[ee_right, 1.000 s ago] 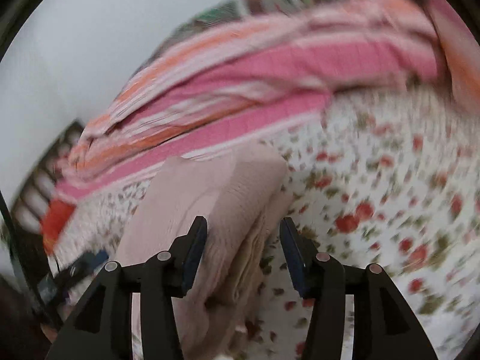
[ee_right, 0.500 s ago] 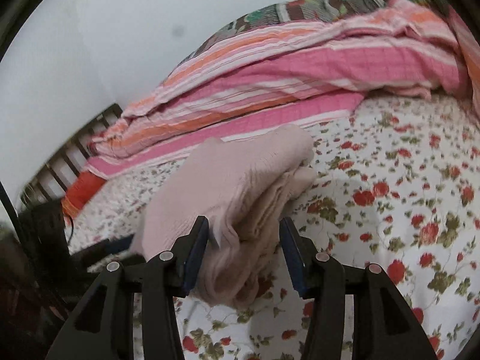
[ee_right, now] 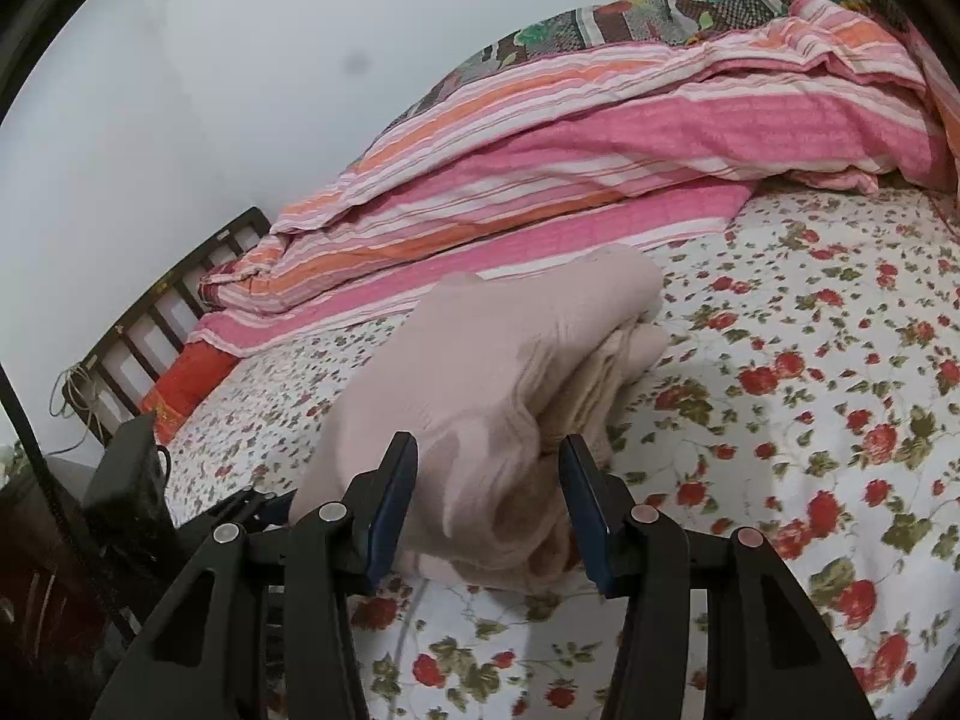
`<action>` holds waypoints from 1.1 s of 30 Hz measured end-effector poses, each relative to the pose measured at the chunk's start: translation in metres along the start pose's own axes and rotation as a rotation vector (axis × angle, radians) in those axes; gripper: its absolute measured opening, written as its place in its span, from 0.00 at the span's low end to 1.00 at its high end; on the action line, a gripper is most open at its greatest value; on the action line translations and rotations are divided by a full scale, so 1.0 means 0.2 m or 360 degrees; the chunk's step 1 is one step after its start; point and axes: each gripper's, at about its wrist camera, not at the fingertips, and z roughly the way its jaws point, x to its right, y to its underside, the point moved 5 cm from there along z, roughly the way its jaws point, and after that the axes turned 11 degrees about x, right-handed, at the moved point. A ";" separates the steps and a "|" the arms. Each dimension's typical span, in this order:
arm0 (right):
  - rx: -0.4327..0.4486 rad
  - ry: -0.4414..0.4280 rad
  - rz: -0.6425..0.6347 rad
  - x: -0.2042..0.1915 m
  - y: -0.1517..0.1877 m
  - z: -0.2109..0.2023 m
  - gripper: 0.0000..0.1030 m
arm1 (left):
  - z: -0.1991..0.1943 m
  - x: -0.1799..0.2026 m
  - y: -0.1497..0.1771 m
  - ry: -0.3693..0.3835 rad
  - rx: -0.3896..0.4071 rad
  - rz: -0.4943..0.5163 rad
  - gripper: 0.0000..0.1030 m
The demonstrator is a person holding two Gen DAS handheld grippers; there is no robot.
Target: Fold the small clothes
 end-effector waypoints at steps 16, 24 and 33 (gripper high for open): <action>-0.0082 0.0109 -0.0069 0.05 0.06 0.04 0.06 | -0.08 -0.23 0.00 0.0146 0.0046 -0.0288 0.27; -0.0020 0.0063 -0.0028 0.06 0.02 -0.01 0.21 | -0.24 -0.27 -0.07 0.0342 0.0159 -0.0330 0.42; 0.0113 0.0065 0.0073 0.06 -0.07 0.03 0.22 | -0.03 -0.32 -0.15 0.0160 0.0125 -0.0468 0.53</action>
